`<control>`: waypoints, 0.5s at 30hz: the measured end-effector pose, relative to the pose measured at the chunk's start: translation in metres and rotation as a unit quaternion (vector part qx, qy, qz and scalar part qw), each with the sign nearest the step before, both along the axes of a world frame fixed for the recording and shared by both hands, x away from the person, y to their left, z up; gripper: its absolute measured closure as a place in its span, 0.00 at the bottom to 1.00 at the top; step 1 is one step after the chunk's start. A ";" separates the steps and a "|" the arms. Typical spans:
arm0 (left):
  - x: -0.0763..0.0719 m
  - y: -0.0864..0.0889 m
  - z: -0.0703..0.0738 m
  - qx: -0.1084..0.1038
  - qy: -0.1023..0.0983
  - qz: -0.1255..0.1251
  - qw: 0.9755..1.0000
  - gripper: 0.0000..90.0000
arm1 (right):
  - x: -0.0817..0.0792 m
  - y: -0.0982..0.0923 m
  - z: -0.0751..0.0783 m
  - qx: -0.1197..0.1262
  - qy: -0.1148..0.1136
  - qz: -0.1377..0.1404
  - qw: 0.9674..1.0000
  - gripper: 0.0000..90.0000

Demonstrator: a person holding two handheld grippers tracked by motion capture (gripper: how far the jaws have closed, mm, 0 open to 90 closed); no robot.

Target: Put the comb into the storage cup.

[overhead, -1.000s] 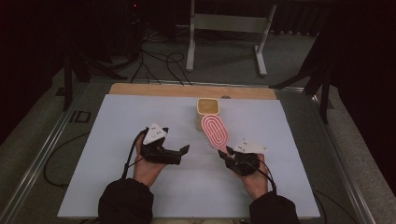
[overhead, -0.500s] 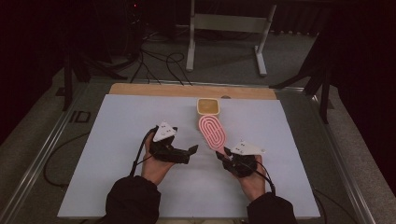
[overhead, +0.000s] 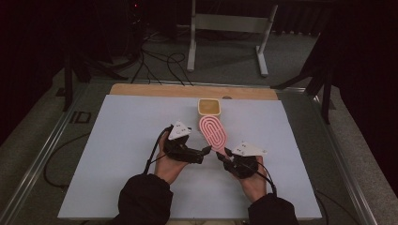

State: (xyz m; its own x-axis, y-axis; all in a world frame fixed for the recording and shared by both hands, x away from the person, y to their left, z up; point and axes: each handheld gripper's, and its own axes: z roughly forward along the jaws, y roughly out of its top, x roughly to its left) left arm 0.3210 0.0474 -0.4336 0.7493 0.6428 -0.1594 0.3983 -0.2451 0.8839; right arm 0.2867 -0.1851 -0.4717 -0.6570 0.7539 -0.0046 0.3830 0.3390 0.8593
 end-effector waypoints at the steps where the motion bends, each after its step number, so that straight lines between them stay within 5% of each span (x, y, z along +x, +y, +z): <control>1: 0.001 -0.002 0.000 -0.001 0.002 -0.001 1.000 0.02 | 0.000 0.000 0.000 -0.001 -0.001 0.001 1.000 0.77; 8: 0.005 -0.011 -0.001 -0.009 0.018 0.000 1.000 0.09 | -0.001 0.002 0.000 -0.002 -0.004 0.003 1.000 0.77; 15: 0.009 -0.017 -0.005 -0.021 0.046 0.012 0.999 0.32 | -0.002 0.004 0.001 -0.001 -0.007 0.008 1.000 0.77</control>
State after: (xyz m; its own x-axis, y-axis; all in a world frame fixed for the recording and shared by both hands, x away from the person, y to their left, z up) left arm 0.3302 0.0301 -0.4383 0.7150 0.6514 -0.2537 0.4829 -0.1979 0.8530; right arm 0.2846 -0.1816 -0.4710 -0.6684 0.7436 -0.0160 0.3649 0.3467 0.8641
